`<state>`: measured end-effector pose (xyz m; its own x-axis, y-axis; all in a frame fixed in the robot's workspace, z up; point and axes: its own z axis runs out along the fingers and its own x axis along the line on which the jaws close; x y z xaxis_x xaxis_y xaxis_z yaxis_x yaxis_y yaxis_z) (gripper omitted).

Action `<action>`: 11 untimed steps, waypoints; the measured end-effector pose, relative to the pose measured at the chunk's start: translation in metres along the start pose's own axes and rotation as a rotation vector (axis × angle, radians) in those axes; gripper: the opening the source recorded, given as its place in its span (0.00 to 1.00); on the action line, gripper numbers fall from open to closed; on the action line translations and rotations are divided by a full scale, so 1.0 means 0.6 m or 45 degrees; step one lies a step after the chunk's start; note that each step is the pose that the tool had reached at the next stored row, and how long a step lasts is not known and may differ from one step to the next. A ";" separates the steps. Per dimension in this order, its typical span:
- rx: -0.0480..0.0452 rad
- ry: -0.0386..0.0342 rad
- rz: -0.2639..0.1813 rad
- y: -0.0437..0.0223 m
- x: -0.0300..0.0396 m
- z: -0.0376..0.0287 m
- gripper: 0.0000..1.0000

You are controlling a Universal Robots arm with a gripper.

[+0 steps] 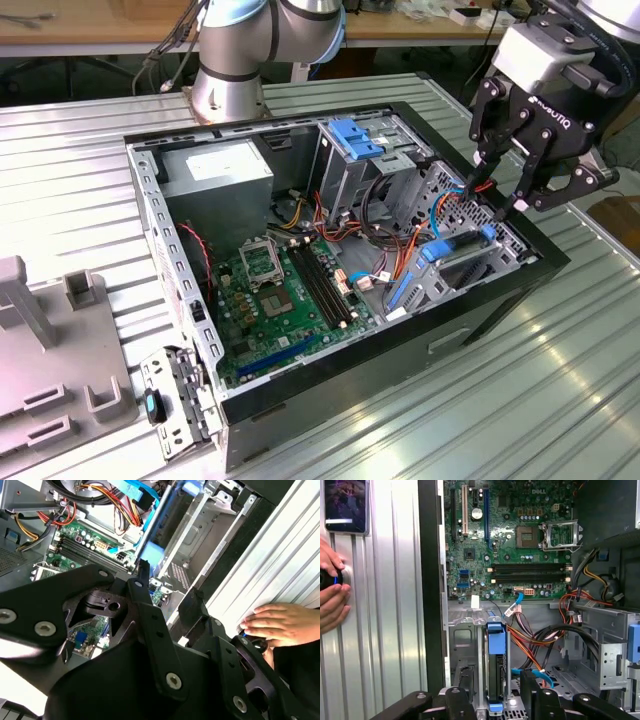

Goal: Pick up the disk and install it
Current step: 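Insert the disk into the insertion slot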

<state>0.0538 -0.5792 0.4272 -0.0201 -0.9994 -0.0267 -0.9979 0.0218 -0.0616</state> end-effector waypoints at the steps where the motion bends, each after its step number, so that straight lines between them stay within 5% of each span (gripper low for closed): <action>1: 0.000 -0.0001 0.000 0.000 0.000 0.000 0.51; 6: 0.000 0.0004 0.000 -0.002 0.000 0.000 0.51; 9: 0.000 0.0000 0.000 -0.014 -0.002 0.006 0.36; 10: 0.000 0.0003 0.000 -0.020 -0.003 0.010 0.24; 11: 0.000 0.0002 0.000 -0.024 -0.003 0.013 0.24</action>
<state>0.0686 -0.5778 0.4203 -0.0202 -0.9994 -0.0266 -0.9979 0.0218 -0.0615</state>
